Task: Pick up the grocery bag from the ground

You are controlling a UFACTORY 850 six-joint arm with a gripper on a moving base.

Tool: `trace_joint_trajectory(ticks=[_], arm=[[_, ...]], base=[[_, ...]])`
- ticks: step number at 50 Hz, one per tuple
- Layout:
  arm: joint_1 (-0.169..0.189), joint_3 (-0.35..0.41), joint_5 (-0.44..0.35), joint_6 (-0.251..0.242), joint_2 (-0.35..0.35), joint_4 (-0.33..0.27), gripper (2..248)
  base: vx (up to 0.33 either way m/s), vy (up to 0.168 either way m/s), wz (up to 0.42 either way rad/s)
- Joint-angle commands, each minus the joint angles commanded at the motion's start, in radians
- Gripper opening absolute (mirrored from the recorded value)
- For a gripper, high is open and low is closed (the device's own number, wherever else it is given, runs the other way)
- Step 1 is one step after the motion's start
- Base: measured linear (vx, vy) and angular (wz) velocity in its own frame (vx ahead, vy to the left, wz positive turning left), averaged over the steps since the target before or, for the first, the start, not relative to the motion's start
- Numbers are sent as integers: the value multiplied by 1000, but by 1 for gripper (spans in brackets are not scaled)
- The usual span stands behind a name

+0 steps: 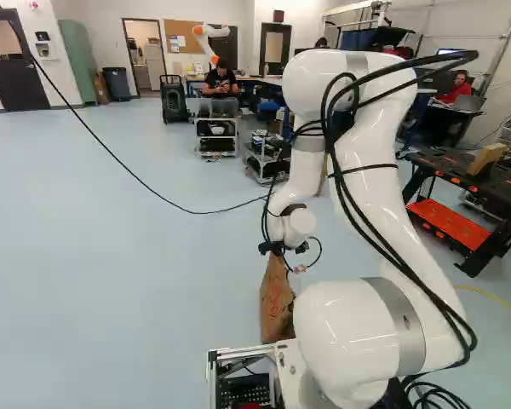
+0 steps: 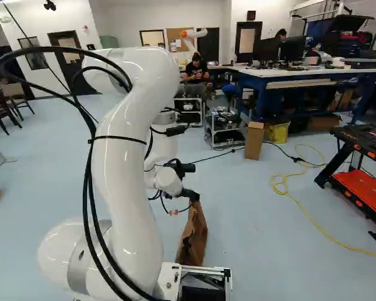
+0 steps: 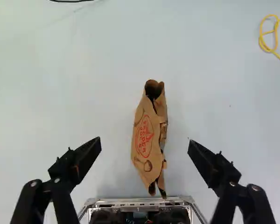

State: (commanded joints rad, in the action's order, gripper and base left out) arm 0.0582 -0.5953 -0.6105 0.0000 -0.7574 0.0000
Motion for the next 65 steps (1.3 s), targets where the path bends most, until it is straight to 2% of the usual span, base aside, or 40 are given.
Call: trace_joint_trajectory(ticks=[9, 32, 65], arm=[[12, -45, 0, 0, -73, 0, 247], [15, -165, 0, 0, -251, 0, 247], [58, -359, 0, 0, -499, 0, 247]], base=[[0, 0, 0], [0, 0, 0], [0, 0, 0]])
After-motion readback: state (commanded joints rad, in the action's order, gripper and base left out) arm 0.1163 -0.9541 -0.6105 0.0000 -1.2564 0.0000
